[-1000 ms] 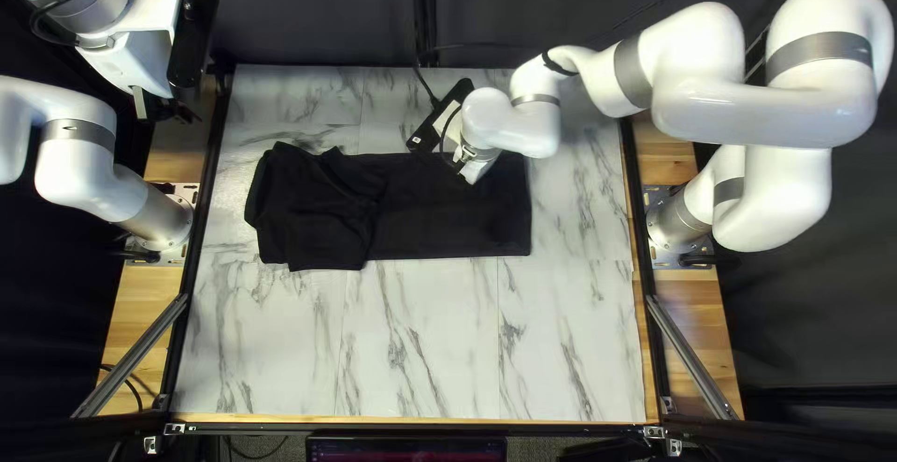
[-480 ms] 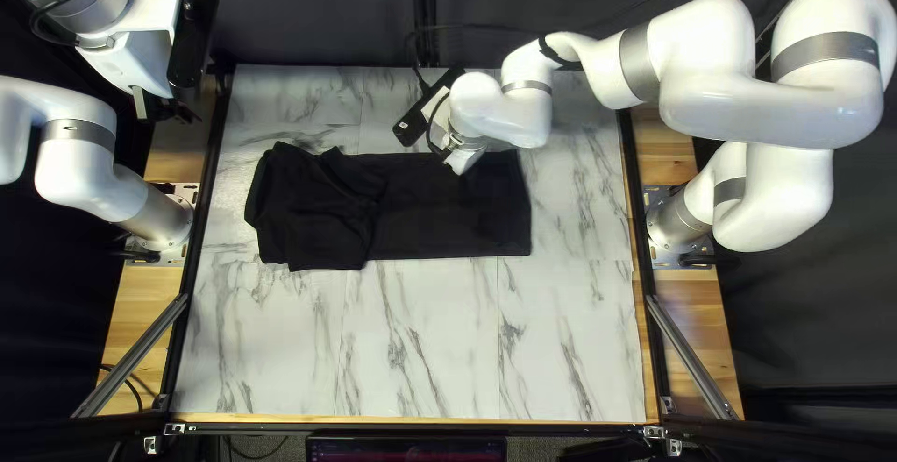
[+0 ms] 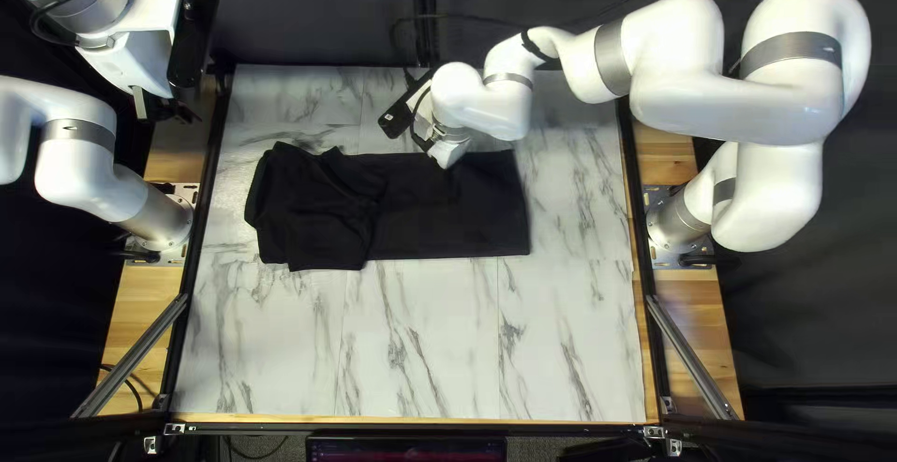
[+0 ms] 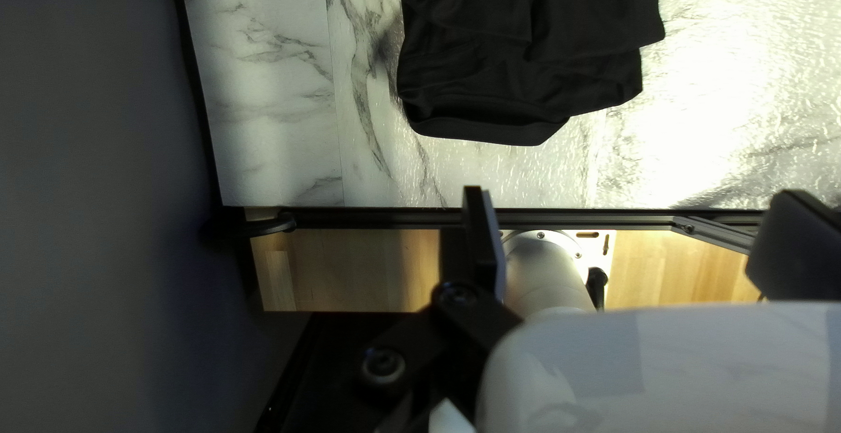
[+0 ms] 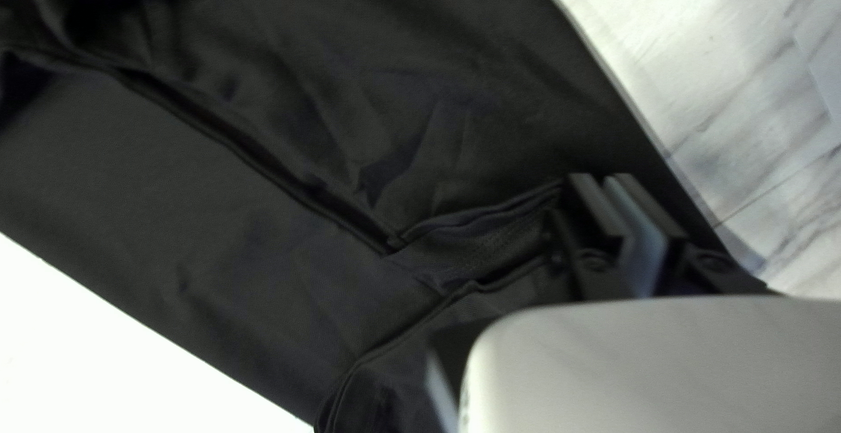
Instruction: Fold t-shirt
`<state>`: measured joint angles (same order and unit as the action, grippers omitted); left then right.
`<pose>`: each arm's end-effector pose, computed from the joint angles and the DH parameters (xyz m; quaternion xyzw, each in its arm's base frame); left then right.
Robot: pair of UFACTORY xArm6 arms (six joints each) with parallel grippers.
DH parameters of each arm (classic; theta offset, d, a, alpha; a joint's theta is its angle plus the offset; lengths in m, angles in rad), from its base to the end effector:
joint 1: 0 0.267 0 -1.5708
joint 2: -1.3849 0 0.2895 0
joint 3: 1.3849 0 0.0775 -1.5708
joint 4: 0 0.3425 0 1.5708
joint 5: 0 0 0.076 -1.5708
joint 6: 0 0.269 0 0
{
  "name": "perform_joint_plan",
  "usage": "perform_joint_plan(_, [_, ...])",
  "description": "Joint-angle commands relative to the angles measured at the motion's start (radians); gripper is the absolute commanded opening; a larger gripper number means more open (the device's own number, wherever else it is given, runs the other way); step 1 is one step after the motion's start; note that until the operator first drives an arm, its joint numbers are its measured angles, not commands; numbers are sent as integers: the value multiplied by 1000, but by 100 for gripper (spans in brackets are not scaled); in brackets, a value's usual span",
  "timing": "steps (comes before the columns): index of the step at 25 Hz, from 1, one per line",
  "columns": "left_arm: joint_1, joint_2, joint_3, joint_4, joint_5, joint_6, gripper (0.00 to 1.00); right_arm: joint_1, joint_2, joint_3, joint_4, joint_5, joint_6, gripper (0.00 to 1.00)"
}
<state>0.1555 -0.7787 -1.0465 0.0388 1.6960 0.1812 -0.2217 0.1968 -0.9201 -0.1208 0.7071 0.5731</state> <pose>0.2554 0.0509 0.4115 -0.9977 0.0092 -0.0604 0.0296 0.4592 -0.1180 0.0629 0.9380 -0.3443 0.0149 0.0376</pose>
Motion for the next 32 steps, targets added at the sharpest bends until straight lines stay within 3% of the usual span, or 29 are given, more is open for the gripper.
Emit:
perform_joint_plan(1, [0, 0, 0, 0, 0, 0, 100, 10, -81, 73, 17, 0, 6, 100])
perform_joint_plan(5, [0, 0, 0, 0, 0, 0, 100, 80, -203, 166, 9, 18, 69, 100])
perform_joint_plan(8, [0, 0, 0, 0, 0, 0, 100, 161, -231, 199, -4, 15, 121, 100])
perform_joint_plan(15, [0, 0, 0, 0, 0, 0, 100, 304, -178, 199, -35, -10, 180, 100])
perform_joint_plan(26, [0, 0, 0, 0, 0, 0, 100, 358, -100, 202, -25, -65, 177, 97])
perform_joint_plan(27, [0, 0, 0, 0, 0, 0, 100, 357, -95, 200, -24, -66, 174, 26])
perform_joint_plan(28, [0, 0, 0, 0, 0, 0, 100, 355, -87, 195, -24, -67, 169, 0])
perform_joint_plan(32, [0, 0, 0, 0, 0, 0, 100, 355, -58, 165, -24, -60, 160, 0])
